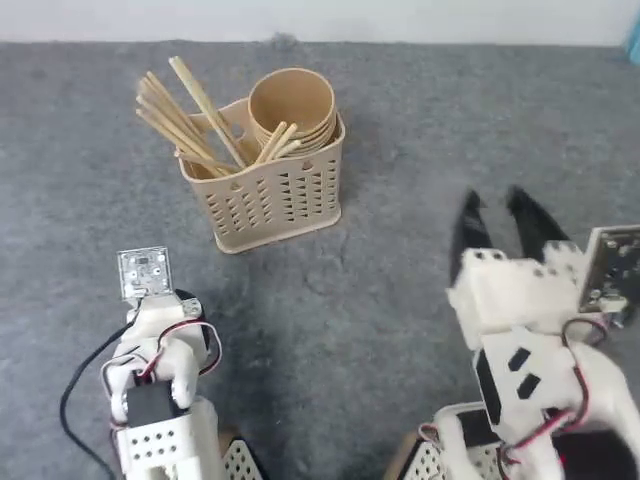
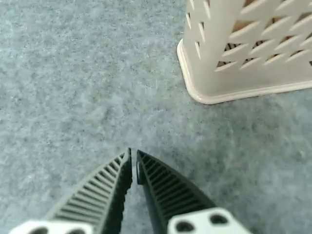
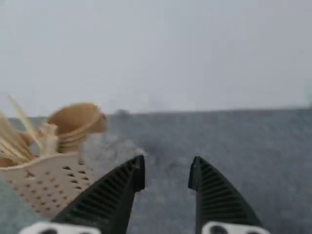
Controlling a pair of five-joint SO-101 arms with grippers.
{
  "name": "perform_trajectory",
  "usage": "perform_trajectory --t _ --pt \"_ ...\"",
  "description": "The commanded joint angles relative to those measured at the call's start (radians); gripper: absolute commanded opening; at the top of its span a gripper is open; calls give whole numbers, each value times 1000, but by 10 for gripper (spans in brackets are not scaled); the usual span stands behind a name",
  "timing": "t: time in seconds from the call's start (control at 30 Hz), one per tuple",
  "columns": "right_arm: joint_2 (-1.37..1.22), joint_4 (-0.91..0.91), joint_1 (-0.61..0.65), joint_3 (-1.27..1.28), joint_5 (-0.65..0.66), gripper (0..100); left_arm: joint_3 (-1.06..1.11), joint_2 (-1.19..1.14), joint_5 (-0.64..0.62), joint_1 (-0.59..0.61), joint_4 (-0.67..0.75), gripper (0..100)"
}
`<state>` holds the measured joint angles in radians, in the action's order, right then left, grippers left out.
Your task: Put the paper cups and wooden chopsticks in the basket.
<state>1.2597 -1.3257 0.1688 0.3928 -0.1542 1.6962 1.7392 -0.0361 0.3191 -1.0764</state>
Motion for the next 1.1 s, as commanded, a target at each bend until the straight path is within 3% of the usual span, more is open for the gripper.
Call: perform_trajectory --t 0.0,0.07,0.23,0.37,0.77,1.07 --pt "111 -51 -179 143 8 80 -7 21 6 -12 -68 13" --pt "189 -48 -248 244 75 2 -7 21 5 -14 -98 13" --pt "406 -47 -260 512 193 22 -7 21 5 -15 -101 13" --pt "565 -59 -251 730 198 9 -7 21 5 -12 -106 13" --pt "526 -71 -447 1094 196 9 -7 21 5 -9 -107 13" --pt "529 42 -450 1290 196 9 -7 21 5 -9 -109 13"
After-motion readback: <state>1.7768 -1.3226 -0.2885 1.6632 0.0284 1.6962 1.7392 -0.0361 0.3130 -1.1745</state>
